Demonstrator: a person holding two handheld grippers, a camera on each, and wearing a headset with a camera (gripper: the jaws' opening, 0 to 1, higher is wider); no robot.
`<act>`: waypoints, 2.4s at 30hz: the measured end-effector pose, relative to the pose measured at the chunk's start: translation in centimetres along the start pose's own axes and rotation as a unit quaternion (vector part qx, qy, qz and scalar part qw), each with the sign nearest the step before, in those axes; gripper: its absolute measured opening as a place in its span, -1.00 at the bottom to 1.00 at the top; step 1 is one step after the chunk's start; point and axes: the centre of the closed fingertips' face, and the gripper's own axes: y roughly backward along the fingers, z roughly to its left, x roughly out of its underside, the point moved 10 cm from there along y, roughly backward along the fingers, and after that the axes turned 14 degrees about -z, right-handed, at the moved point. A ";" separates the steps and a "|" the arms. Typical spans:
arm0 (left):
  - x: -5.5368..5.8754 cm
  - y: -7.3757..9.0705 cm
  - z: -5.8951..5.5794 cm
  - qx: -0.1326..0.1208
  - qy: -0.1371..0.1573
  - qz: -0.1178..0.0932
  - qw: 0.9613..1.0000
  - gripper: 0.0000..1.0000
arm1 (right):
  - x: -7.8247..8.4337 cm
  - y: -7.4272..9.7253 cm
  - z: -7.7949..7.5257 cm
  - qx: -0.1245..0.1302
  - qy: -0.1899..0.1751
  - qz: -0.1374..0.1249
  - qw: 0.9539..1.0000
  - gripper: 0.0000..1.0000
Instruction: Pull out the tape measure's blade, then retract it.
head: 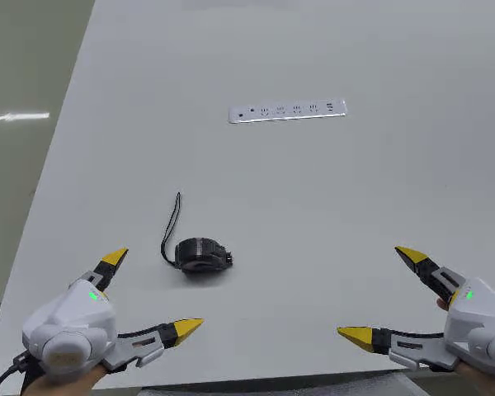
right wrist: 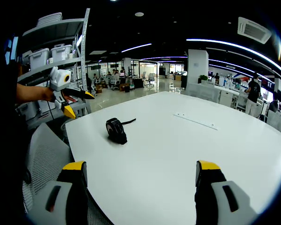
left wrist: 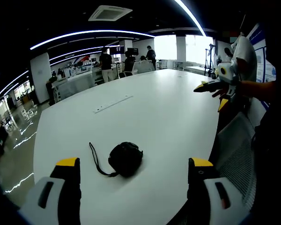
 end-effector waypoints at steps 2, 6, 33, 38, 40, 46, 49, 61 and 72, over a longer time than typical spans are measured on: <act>0.0 -0.1 0.1 0.002 -0.006 0.000 1.000 0.89 | 0.0 0.0 0.0 0.000 0.000 0.001 1.000 0.96; -0.2 -0.4 0.4 0.007 -0.009 0.000 1.000 0.88 | 0.1 -0.1 -0.2 -0.002 0.001 0.004 1.000 0.96; 1.2 -2.8 2.0 0.061 -0.032 0.024 0.997 0.62 | 1.4 -2.0 -1.8 -0.057 0.022 0.020 0.998 0.73; 1.6 -3.6 2.3 0.079 -0.039 0.035 0.996 0.56 | 1.6 -2.6 -2.2 -0.070 0.027 0.017 0.997 0.66; 1.9 -3.9 2.5 0.089 -0.045 0.044 0.994 0.51 | 1.8 -2.9 -2.3 -0.077 0.030 0.018 0.996 0.63; 2.5 -5.1 3.1 0.111 -0.059 0.060 0.990 0.39 | 2.4 -3.9 -2.7 -0.109 0.041 0.026 0.993 0.56; 2.8 -5.6 3.4 0.119 -0.063 0.062 0.989 0.36 | 2.5 -4.4 -2.9 -0.120 0.049 0.026 0.991 0.53; 4.2 -7.6 4.9 0.142 -0.082 0.075 0.984 0.18 | 3.5 -6.5 -3.8 -0.164 0.066 0.044 0.983 0.45; 4.9 -9.2 5.8 0.168 -0.104 0.082 0.977 0.03 | 4.1 -9.1 -4.6 -0.197 0.081 0.050 0.976 0.40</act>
